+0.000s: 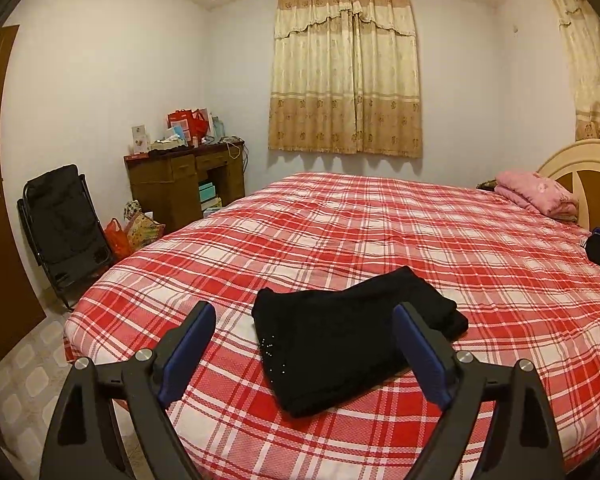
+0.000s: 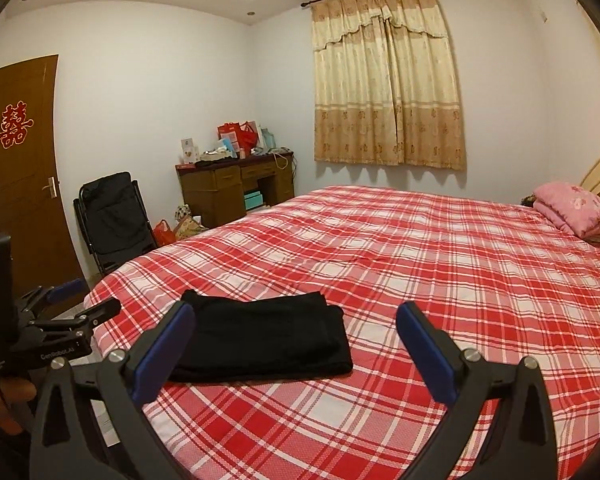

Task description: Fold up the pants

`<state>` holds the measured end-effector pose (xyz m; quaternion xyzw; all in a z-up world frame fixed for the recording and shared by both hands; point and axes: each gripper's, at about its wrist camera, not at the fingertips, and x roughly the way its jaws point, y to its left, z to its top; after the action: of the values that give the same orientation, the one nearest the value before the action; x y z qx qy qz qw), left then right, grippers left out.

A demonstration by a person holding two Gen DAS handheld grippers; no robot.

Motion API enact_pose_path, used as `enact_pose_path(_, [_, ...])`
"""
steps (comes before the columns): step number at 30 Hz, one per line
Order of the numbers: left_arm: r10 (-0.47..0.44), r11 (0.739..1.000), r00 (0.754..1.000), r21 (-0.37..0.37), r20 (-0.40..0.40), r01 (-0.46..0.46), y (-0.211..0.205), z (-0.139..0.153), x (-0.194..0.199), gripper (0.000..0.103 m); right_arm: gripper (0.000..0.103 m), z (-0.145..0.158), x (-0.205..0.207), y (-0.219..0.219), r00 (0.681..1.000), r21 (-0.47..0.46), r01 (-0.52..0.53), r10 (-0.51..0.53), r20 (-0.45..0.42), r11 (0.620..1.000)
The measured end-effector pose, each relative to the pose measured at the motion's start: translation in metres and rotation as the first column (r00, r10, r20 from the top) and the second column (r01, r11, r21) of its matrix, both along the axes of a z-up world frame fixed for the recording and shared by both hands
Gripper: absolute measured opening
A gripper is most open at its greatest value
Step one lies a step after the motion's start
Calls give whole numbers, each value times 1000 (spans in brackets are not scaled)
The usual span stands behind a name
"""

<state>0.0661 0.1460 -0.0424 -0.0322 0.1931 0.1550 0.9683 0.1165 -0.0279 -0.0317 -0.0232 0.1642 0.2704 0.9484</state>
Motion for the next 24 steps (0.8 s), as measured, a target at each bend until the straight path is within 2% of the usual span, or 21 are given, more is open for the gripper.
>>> enact_pose_path(24, [-8,1000,1000,11,0,8,0,3,-1,91,103,2,-2,1,1000,-10,-4,4,3,1000])
